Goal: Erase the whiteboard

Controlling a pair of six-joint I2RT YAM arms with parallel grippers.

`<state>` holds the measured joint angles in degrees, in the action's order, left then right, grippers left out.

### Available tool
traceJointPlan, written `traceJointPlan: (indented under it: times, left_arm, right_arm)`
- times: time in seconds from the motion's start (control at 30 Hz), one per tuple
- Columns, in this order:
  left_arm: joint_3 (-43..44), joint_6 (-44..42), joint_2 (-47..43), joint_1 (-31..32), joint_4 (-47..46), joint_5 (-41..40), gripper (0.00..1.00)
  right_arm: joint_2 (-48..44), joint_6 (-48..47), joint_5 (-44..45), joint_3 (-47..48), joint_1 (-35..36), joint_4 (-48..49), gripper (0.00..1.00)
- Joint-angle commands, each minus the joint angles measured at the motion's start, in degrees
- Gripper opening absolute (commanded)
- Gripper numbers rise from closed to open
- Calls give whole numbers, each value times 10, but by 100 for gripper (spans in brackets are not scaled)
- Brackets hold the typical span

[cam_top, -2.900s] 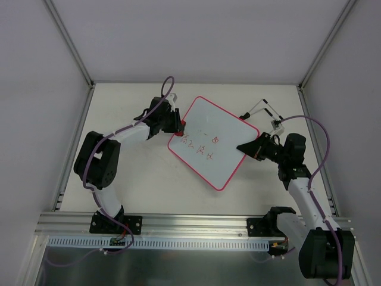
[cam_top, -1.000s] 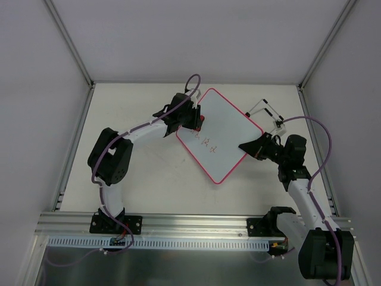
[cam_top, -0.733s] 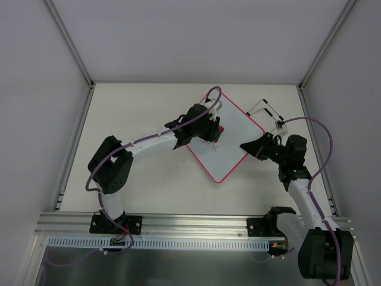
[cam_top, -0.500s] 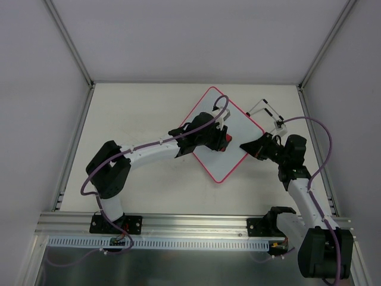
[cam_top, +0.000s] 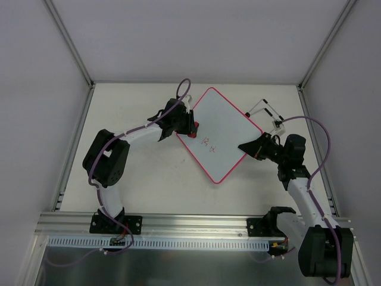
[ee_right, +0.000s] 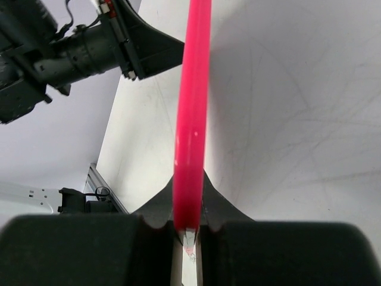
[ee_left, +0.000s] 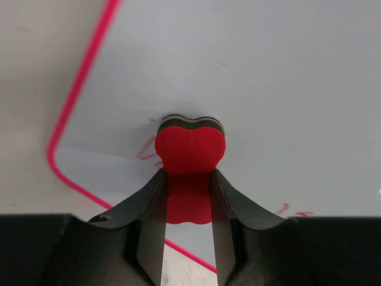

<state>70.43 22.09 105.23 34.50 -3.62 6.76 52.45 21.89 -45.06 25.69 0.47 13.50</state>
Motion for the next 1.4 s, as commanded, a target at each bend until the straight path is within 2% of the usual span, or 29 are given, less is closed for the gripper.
traceJointPlan:
  times: [0.0, 0.2, 0.4, 0.53, 0.9, 1.0, 1.2, 1.37]
  left_arm:
    - [-7, 9, 37, -36, 20, -17, 0]
    - [15, 20, 65, -80, 18, 2, 0]
    - [6, 22, 58, -66, 5, 32, 0]
    - [-11, 22, 41, -16, -8, 34, 0]
    - [-26, 62, 20, 174, -21, 48, 0]
    - [-32, 76, 10, 193, -21, 54, 0]
    - [-42, 85, -13, 171, -21, 21, 0]
    - [-55, 79, -21, 103, -21, -16, 0]
  right_arm:
    - [-16, 19, -151, 40, 23, 81, 0]
    - [-18, 24, -156, 42, 23, 81, 0]
    - [-16, 25, -155, 42, 23, 82, 0]
    - [-9, 23, -155, 46, 23, 83, 0]
    - [3, 25, -151, 47, 23, 100, 0]
    - [6, 26, -149, 47, 23, 103, 0]
    - [6, 26, -147, 44, 23, 105, 0]
    - [1, 25, -147, 40, 23, 105, 0]
